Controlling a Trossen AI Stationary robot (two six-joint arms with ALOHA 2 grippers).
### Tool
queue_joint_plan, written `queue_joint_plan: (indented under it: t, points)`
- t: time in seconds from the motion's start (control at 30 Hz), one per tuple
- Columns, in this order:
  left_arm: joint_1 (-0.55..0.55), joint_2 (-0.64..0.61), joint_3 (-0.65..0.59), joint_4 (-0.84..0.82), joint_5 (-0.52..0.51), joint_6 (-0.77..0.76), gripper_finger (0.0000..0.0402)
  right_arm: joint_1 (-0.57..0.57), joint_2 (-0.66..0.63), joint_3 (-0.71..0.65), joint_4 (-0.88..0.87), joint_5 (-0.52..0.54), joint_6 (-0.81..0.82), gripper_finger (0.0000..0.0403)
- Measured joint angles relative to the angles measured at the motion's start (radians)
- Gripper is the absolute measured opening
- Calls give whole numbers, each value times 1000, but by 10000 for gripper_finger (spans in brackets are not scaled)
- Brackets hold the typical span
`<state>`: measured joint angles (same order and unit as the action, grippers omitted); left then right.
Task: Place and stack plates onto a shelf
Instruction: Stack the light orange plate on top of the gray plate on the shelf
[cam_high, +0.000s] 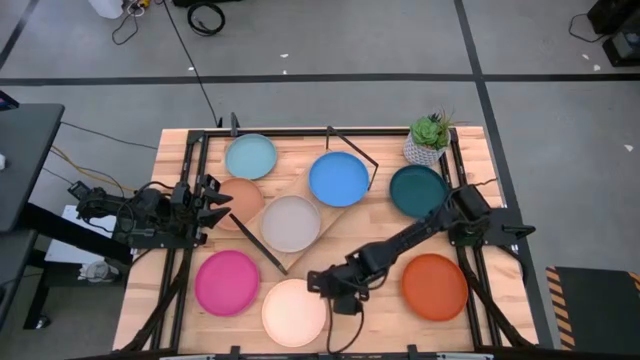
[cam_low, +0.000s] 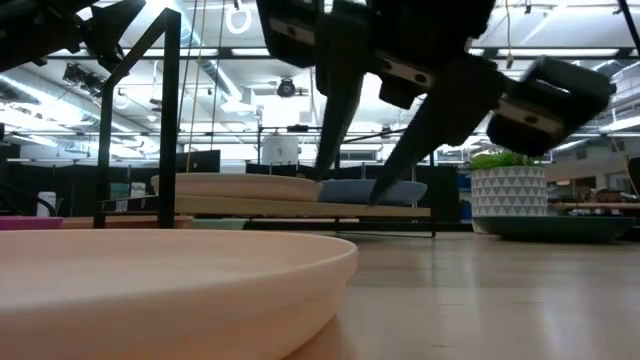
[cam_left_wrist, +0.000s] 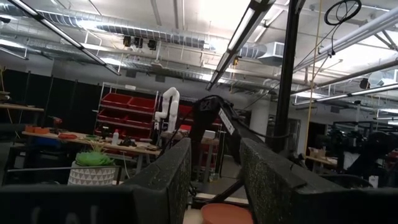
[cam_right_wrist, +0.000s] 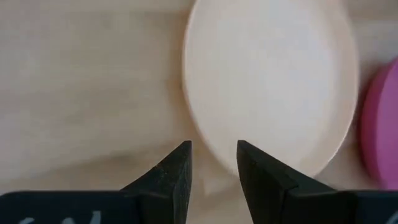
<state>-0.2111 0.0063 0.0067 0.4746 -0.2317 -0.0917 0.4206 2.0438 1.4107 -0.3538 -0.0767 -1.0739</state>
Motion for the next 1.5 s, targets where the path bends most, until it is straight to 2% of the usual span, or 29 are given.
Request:
queue_joint_plan:
  t: [0.37, 1.0, 1.13, 1.4, 1.5]
  points:
    - [0, 0, 0, 0, 0, 0, 146, 60, 0, -155, 278, 23, -227, 132]
    - [0, 0, 0, 5, 0, 1, 146, 59, 43, -156, 393, 62, -205, 128]
    - [0, 0, 0, 1, 0, 1, 146, 46, 43, -155, 363, 41, -178, 104]
    - [0, 0, 0, 0, 0, 0, 146, 40, 44, -154, 326, 51, -165, 19]
    - [0, 0, 0, 0, 0, 0, 146, 46, 45, -154, 307, 82, -173, 11]
